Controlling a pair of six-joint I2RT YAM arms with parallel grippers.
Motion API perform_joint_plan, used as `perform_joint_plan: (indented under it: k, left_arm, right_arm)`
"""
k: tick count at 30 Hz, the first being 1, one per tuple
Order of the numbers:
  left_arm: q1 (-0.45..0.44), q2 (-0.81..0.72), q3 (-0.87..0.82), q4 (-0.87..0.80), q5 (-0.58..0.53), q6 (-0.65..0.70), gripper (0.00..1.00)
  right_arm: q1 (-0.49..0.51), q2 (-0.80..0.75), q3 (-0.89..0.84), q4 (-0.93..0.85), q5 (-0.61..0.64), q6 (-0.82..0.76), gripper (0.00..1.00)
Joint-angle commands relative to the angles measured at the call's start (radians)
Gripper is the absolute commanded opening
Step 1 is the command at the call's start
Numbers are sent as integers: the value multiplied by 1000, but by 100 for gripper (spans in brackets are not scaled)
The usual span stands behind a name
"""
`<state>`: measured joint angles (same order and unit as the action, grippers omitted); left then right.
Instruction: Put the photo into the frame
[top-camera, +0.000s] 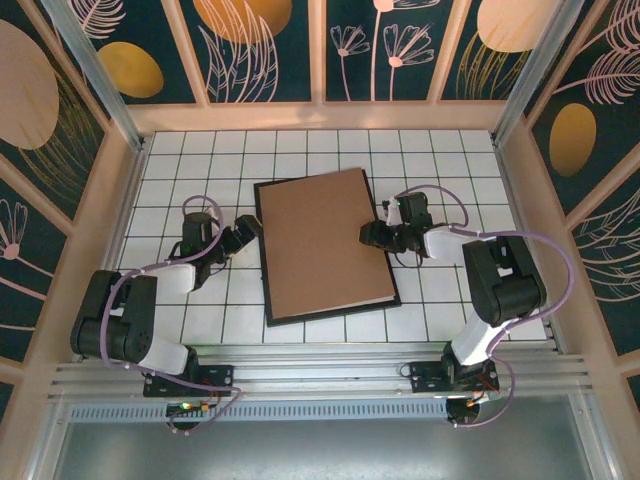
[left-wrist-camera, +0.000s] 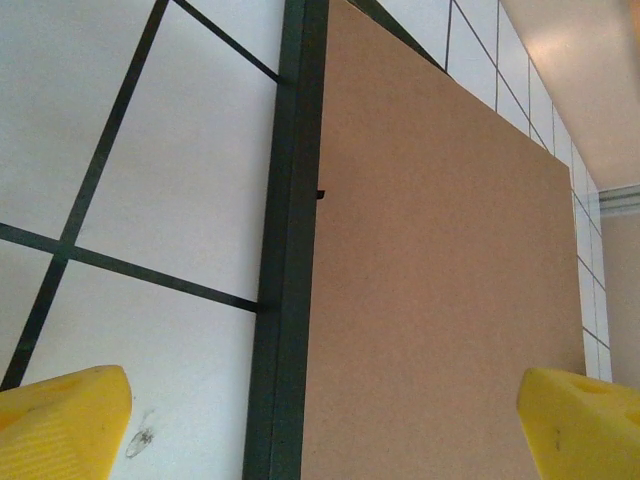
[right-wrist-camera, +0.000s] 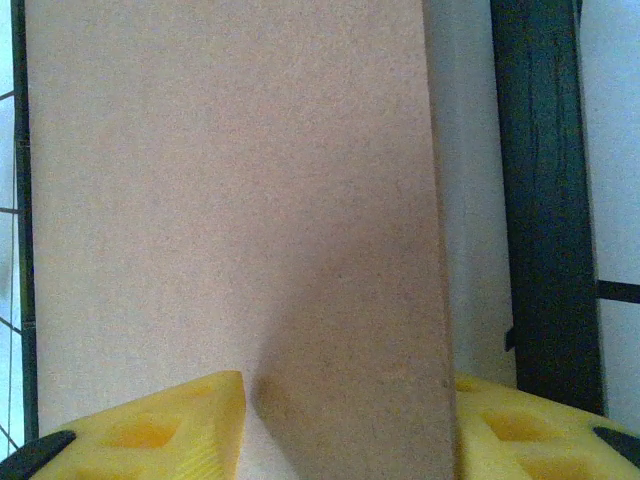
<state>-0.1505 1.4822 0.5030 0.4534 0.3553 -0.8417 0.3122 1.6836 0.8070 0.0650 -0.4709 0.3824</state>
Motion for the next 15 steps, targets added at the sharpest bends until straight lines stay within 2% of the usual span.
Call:
perform_joint_plan:
  k: [1, 15]
  left_arm:
    - [-7, 18, 3, 30, -6, 18, 99]
    - [-17, 16, 5, 24, -9, 21, 99]
  right_arm:
    - [10, 14, 37, -8, 9, -20, 50]
    - [9, 21, 98, -129, 107, -70, 53]
